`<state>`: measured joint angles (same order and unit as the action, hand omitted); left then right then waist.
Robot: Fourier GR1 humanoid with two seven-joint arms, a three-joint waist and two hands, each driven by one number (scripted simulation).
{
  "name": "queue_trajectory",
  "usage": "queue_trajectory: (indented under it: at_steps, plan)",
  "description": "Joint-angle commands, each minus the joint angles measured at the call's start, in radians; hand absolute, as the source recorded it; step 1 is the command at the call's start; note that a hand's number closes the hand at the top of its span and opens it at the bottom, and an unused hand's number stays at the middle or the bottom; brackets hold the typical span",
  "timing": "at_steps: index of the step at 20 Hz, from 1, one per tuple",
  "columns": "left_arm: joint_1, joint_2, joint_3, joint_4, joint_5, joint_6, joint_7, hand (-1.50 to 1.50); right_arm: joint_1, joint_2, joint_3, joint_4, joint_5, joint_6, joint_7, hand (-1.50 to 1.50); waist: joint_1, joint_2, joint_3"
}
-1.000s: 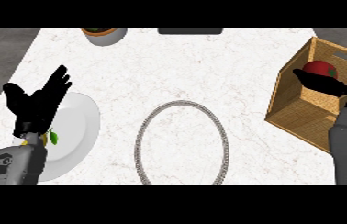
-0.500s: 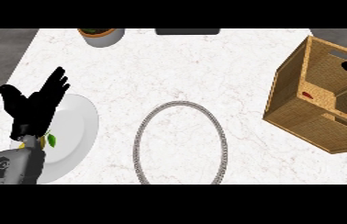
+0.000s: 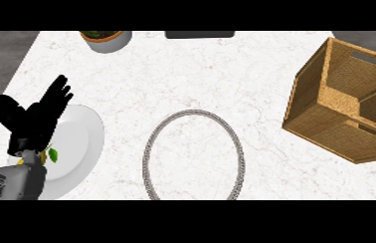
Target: Pick the tomato from the placemat and place it in the basket
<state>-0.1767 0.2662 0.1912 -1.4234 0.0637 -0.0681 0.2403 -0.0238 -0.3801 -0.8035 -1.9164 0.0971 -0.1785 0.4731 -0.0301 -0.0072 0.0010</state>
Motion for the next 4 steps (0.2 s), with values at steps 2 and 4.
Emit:
queue_trajectory:
  at_steps: [2,4]
  plan:
    - [-0.001,-0.003,0.007,0.022,-0.01,0.007,-0.025,0.0,0.167,-0.051,-0.199,0.099,-0.262,0.213,-0.154,-1.5,-0.002,0.002,0.0]
    - [0.006,-0.017,-0.014,0.012,-0.013,0.0,-0.02,0.0,0.245,-0.036,-0.244,0.105,-0.324,0.305,-0.207,-1.5,0.0,0.002,0.0]
